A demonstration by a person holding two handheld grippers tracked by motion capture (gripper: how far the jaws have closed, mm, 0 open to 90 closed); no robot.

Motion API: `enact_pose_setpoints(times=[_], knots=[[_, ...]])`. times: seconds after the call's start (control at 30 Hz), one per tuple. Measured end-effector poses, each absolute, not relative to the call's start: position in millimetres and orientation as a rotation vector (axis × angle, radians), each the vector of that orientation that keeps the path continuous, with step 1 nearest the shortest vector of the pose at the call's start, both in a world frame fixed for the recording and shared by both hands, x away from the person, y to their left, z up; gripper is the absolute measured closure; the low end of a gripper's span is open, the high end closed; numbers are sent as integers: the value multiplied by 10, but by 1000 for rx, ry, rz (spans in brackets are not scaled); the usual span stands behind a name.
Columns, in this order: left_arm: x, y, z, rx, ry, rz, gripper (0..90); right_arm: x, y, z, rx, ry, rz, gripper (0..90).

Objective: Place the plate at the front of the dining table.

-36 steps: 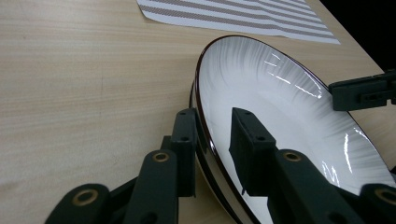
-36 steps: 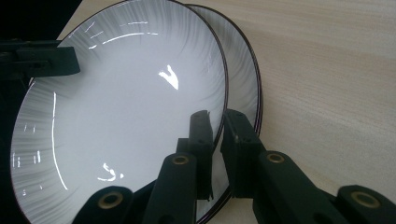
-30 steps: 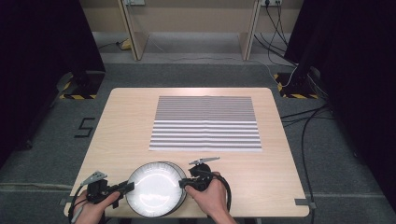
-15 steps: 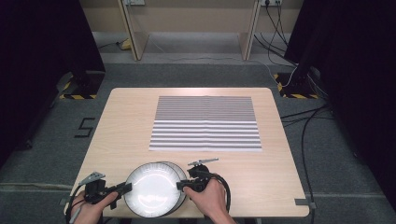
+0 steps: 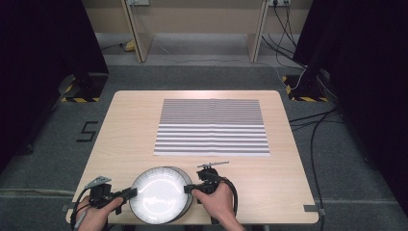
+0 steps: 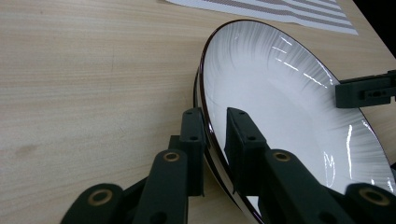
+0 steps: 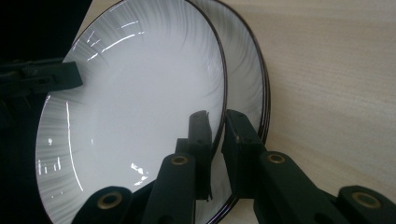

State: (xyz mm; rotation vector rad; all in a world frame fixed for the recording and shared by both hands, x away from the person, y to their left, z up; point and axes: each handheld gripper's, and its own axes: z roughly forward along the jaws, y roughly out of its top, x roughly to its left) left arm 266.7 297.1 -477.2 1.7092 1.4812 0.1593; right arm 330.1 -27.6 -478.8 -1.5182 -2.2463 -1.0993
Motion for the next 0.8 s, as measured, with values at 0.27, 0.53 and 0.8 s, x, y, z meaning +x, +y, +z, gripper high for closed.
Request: enact_pose_setpoints(times=[0.27,0.53,0.8], knots=[[2750,2865,-4782,1729,1474,204,820,3302,-349,-4739,-1574,-2258,-1214,850],[2777,2844,-4735,1692,1474,235,841,3269,-358,-4692,-1599,-2281,-1301,860],[2870,2782,-4674,1690,1444,245,854,3290,-427,-4638,-1628,-2280,-1340,867]])
